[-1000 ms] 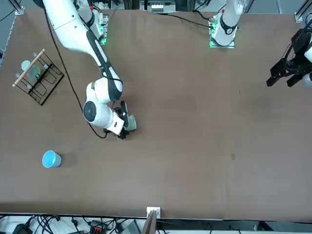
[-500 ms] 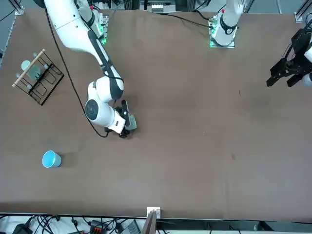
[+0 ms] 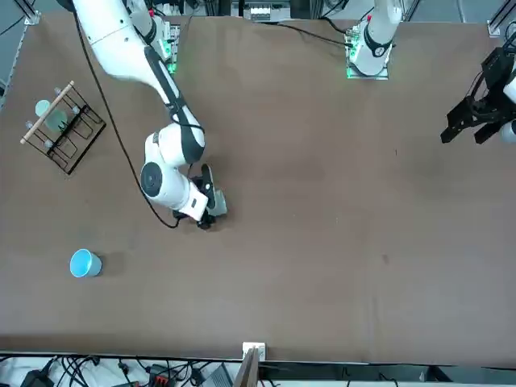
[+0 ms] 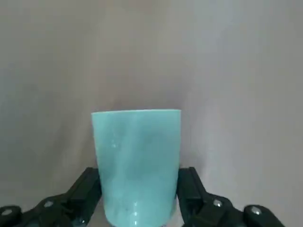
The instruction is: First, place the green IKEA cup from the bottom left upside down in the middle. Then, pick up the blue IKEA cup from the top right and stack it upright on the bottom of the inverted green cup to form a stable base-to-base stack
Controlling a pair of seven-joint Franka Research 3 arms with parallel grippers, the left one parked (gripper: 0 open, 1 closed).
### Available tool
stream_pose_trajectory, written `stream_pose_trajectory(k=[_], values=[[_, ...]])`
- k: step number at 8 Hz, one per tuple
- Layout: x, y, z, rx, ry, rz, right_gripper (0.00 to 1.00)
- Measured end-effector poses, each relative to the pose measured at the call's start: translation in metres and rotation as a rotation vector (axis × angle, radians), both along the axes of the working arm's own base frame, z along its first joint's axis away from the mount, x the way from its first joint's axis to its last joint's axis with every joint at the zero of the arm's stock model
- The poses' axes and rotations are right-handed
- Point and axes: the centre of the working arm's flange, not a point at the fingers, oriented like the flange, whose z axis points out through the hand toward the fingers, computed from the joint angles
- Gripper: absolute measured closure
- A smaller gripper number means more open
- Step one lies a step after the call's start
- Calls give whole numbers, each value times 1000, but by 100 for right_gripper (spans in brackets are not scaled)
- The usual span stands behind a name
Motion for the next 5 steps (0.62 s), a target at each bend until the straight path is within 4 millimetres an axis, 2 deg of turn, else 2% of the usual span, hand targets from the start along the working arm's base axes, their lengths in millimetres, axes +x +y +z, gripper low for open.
stream_pose_trajectory(k=[3,4,5], values=[[22,-31,67,-226,11,-25,12],[27,-50,90,-305,21,-82,12],[29,-73,104,-387,30,-140,12]])
